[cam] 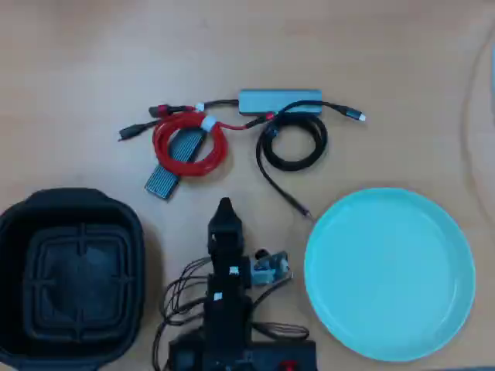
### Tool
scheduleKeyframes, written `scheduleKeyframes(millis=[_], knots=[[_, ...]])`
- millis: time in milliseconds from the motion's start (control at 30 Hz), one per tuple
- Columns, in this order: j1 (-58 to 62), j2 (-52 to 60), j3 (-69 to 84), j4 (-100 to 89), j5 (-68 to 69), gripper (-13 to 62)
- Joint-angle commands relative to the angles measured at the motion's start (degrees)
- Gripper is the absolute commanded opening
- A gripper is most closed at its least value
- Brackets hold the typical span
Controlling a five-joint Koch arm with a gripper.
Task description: Put a black charging cable in a black bowl and put a red charging cable in a green bowl
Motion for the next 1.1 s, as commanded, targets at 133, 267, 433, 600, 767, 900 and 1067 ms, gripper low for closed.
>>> scheduleKeyframes(millis=[133, 267, 433, 600, 767, 900, 1067], knots=[[5.80, -6.50, -49.39, 66.71, -3.60, 29.5], [5.80, -6.42, -49.39, 66.71, -3.69, 29.5], [5.89, -6.42, -49.22, 66.71, -3.78, 29.5], [5.98, -5.98, -49.39, 66.80, -3.34, 29.5], [5.80, -5.80, -51.06, 66.88, -0.09, 29.6], [5.80, -6.06, -55.20, 67.68, 5.36, 29.5], [5.01, -6.59, -62.67, 71.28, 7.56, 29.5]])
